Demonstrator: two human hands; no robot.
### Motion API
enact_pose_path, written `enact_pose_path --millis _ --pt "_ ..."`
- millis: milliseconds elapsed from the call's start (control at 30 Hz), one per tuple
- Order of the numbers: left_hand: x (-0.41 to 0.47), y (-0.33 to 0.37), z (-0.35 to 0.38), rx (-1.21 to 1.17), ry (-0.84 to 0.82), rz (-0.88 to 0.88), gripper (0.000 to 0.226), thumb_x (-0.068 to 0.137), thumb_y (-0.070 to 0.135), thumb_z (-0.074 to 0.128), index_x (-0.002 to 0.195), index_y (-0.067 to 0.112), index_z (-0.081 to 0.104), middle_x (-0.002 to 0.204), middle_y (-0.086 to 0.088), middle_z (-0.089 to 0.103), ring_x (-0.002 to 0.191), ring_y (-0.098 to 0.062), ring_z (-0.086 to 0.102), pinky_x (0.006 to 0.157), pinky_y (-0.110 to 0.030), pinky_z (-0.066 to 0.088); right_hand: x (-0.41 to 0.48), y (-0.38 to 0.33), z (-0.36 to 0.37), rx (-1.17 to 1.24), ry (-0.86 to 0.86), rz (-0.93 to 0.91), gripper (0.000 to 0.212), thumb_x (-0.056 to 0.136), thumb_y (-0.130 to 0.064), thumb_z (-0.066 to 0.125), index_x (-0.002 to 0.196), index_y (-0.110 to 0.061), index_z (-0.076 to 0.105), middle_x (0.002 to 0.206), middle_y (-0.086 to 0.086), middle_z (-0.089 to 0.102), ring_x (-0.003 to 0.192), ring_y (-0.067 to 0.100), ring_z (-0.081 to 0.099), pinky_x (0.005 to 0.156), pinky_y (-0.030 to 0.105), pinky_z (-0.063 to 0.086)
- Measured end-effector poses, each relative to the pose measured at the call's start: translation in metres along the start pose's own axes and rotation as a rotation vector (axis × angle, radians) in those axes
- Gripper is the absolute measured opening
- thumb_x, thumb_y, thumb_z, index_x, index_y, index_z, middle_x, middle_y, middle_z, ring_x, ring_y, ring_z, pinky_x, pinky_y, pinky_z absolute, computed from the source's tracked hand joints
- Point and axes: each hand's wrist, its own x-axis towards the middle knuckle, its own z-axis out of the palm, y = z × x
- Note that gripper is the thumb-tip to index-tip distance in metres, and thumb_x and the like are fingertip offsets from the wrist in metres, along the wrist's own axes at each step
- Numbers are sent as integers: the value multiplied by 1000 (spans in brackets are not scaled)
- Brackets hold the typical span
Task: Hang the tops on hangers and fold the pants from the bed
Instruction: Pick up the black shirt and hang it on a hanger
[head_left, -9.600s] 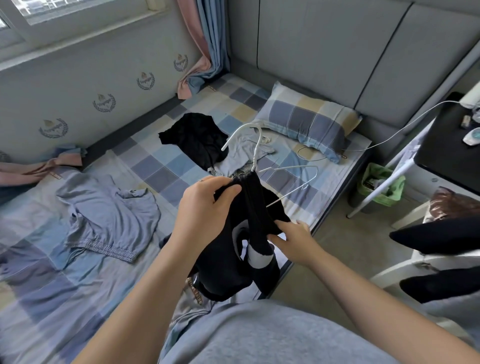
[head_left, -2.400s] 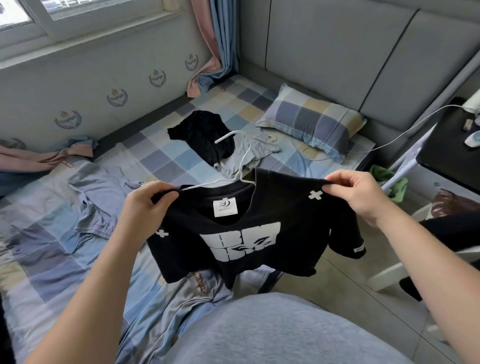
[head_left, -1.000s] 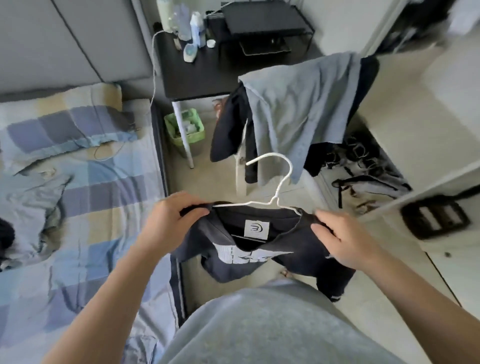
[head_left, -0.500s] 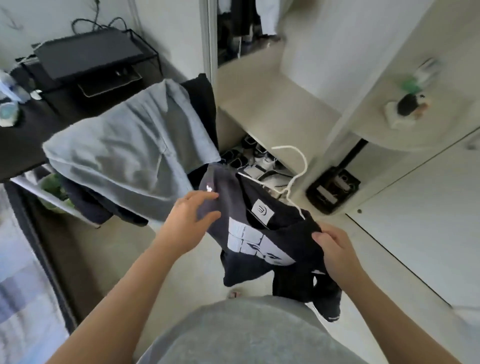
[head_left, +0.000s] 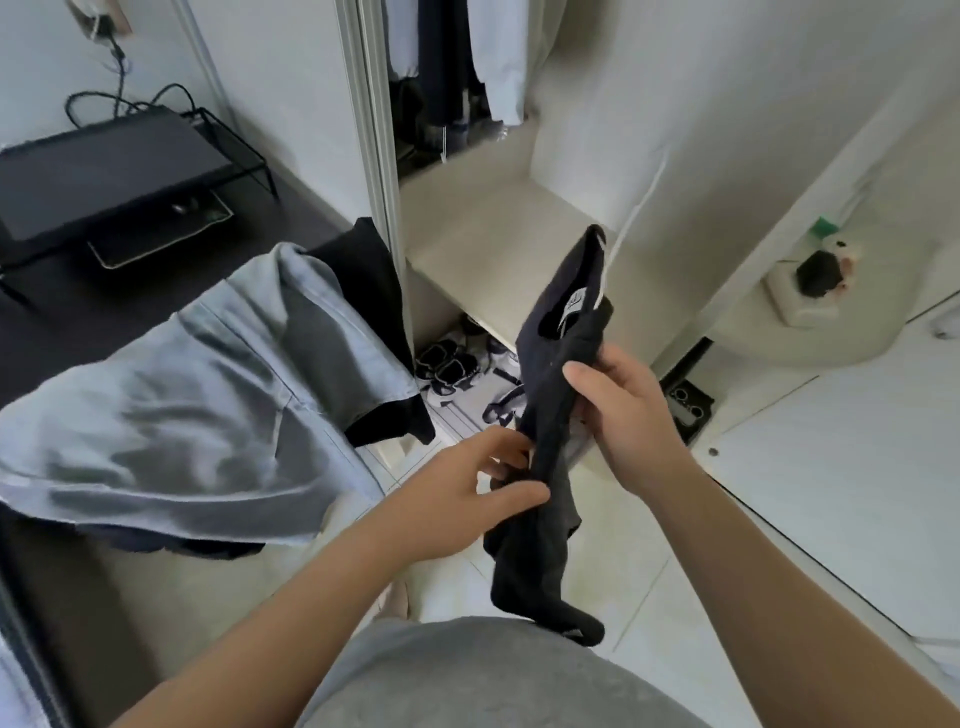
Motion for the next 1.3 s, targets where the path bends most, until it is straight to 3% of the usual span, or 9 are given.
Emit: enact_pose_path --millis 67,167,267,467,667,767,933,1167,1300 --pt "15 3 -18 16 27 15 55 71 71 64 120 53 47 114 39 56 104 18 54 78 1 41 28 -12 13 -4 -8 -68 10 89 -18 61 93 -15 69 88 7 69 86 26 68 79 40 57" --pt "35 4 -44 73 70 8 60 70 68 68 121 51 42 109 31 61 97 10 61 78 -15 55 64 -29 31 -39 47 -139 6 88 -20 64 87 -20 70 84 4 69 85 24 67 84 46 57" --pt "60 0 -86 214 133 61 37 85 52 66 115 48 44 101 27 61 90 5 61 80 -29 58 106 -52 48 -110 122 -227 5 82 -31 68 82 -27 70 80 -2 69 81 19 67 80 41 56" --pt "119 22 -170 315 200 223 9 95 41 59 102 37 56 91 15 64 82 -3 61 77 -36 55 175 -107 69 -207 211 -396 12 80 -39 65 84 -29 71 78 -7 70 77 14 68 75 34 55" --pt "174 87 -247 368 195 432 10 95 44 59 91 36 57 75 13 59 67 -4 58 60 -25 48 232 -191 71 -200 273 -561 22 76 -38 65 84 -18 70 77 3 70 71 17 68 66 26 55" --pt "201 128 -276 374 198 551 13 96 43 60 87 34 57 71 10 58 64 -8 57 61 -28 50 259 -240 65 -203 272 -650 15 74 -38 65 77 -25 71 78 3 70 72 16 69 66 25 55" --pt "245 195 -316 356 283 683 26 97 37 60 74 36 49 60 15 53 51 -4 48 51 -17 38 308 -331 55 -187 259 -786 8 82 -21 57 80 -16 63 70 -5 67 69 13 67 67 26 56" --pt "292 297 -362 413 407 814 14 97 37 58 86 29 60 70 8 62 65 -7 59 66 -32 54 360 -454 40 -232 219 -953 9 82 -18 56 76 -12 58 67 -5 61 65 9 61 64 23 52" --pt "310 351 -386 464 474 841 15 97 38 57 94 24 63 77 2 67 72 -16 64 74 -44 56 386 -521 22 -328 269 -1012 19 95 -8 53 76 -8 52 73 5 53 68 17 57 65 28 49"
